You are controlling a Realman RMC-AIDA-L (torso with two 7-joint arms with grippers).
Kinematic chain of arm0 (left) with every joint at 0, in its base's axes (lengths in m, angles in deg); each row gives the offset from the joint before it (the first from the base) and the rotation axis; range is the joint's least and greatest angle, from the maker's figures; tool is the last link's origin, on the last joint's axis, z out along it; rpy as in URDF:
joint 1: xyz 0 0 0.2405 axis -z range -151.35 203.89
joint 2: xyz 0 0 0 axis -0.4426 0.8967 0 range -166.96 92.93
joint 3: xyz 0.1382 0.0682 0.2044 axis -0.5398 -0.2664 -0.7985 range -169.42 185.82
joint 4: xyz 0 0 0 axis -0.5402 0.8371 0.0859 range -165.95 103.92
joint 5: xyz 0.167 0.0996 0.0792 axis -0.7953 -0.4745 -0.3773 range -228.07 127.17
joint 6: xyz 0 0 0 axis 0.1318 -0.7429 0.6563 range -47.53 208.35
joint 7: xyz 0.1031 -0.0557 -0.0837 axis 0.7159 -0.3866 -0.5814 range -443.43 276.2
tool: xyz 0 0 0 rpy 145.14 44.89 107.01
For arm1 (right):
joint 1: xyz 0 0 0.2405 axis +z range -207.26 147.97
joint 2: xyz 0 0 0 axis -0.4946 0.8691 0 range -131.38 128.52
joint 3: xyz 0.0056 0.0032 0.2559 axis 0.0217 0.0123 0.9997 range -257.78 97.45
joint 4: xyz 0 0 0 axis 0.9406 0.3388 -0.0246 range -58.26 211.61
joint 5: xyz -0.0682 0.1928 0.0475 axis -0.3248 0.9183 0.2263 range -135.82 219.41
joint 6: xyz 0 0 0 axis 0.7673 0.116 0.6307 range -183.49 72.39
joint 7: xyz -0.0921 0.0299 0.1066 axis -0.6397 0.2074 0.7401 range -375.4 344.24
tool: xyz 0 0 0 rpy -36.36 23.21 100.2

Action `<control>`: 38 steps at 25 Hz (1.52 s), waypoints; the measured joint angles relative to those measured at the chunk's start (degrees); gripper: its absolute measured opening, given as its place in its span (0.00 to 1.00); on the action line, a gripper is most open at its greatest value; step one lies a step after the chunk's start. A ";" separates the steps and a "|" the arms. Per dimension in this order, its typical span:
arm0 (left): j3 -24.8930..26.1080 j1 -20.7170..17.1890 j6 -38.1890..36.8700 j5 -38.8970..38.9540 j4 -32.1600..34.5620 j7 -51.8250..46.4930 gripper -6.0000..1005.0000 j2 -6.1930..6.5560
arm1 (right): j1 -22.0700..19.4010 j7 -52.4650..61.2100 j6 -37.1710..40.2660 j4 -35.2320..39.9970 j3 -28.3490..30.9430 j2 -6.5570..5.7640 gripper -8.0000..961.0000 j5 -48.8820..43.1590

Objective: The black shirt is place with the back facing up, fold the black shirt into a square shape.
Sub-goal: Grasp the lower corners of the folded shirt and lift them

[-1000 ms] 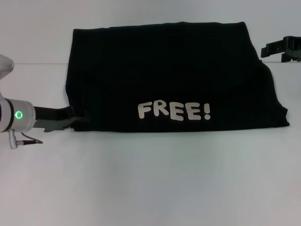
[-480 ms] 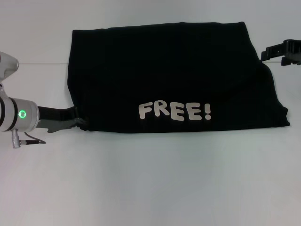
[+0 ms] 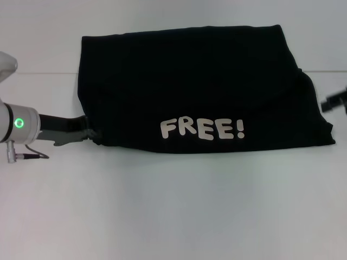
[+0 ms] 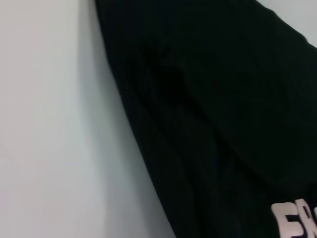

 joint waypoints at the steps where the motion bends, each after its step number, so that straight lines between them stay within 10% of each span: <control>1: 0.02 -0.01 -0.21 0.01 0.29 -0.02 0.04 0.00 | -0.65 0.00 0.95 0.39 0.00 -0.01 0.78 -0.67; 7: 0.07 0.40 0.07 0.06 0.41 -0.07 0.04 0.03 | -4.55 -2.42 1.18 1.81 1.47 0.36 0.78 -1.62; 17: 0.07 0.92 0.06 0.09 0.32 -0.19 0.04 -0.09 | -5.57 -12.90 -6.32 0.95 7.11 5.33 0.78 -1.59; 38: 0.16 0.84 0.07 0.21 0.33 -0.29 0.04 -0.33 | -5.67 -17.43 -19.09 -4.49 3.88 7.99 0.89 -1.21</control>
